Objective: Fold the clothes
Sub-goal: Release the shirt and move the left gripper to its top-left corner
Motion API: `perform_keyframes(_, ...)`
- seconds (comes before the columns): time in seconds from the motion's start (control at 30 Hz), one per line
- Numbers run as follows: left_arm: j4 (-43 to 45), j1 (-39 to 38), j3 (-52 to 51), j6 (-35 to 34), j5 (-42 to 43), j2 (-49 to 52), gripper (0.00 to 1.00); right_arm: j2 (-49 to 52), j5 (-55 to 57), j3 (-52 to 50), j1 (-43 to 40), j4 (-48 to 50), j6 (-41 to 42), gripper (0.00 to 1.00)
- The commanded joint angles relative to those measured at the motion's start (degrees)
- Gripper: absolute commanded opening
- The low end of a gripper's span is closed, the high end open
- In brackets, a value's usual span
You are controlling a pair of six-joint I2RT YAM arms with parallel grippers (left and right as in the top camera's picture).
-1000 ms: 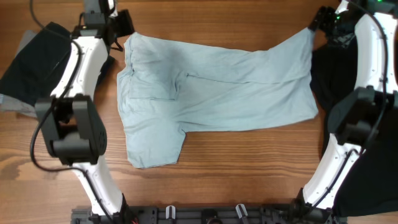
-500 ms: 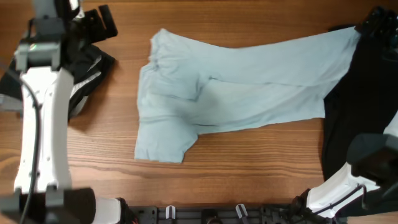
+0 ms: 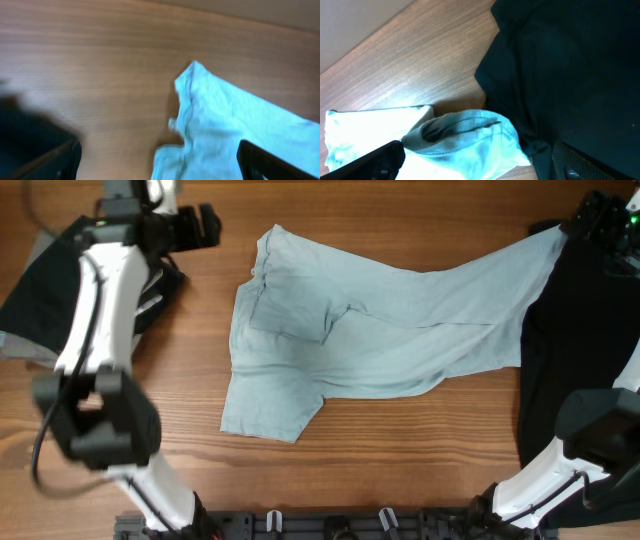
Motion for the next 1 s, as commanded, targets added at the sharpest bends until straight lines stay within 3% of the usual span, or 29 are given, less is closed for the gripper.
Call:
perform_keyframes(0.0, 9.4, -2.0, -0.1, 2.7, 10.4, 12.0, 0.99, 0.4, -0.9, 0.0, 0.1, 0.2, -1.2, 1.00)
perform_keyframes(0.17, 22.4, -5.9, -0.1, 3.6, 12.0, 20.8, 0.96, 0.4, 0.0, 0.0, 0.1, -0.2, -1.2, 1.00)
perform_keyframes(0.33, 24.1, -9.3, -0.1, 6.3, 5.2, 23.4, 0.93, 0.4, 0.0, 0.0, 0.1, -0.8, -1.2, 1.00)
perform_keyframes(0.53, 25.6, -10.6, -0.1, 8.5, -0.2, 27.8, 0.80, 0.4, 0.0, 0.0, 0.1, -0.9, -1.2, 1.00)
perform_keyframes(0.63, 25.8, -10.6, -0.1, 8.2, -0.1, 28.8, 0.60, 0.4, 0.0, 0.0, 0.1, -1.0, -1.2, 1.00)
perform_keyframes(0.7, 25.8, -10.8, -0.1, 7.7, -0.1, 28.8, 0.38, 0.4, 0.0, 0.0, 0.1, -1.0, -1.2, 1.00)
perform_keyframes(0.73, 25.6, -10.8, -0.1, 6.2, -0.1, 28.7, 0.20, 0.4, 0.0, 0.0, 0.1, -1.0, -1.2, 1.00)
perform_keyframes(0.8, 24.4, -10.2, -0.1, 3.5, -0.2, 28.4, 0.04, 0.4, 0.0, 0.0, 0.1, -1.2, -1.2, 1.00)
perform_keyframes(0.97, 21.4, -5.1, -0.1, -4.1, -0.3, 23.5, 0.04, 0.4, 0.0, 0.0, 0.1, -1.7, -1.2, 0.99)
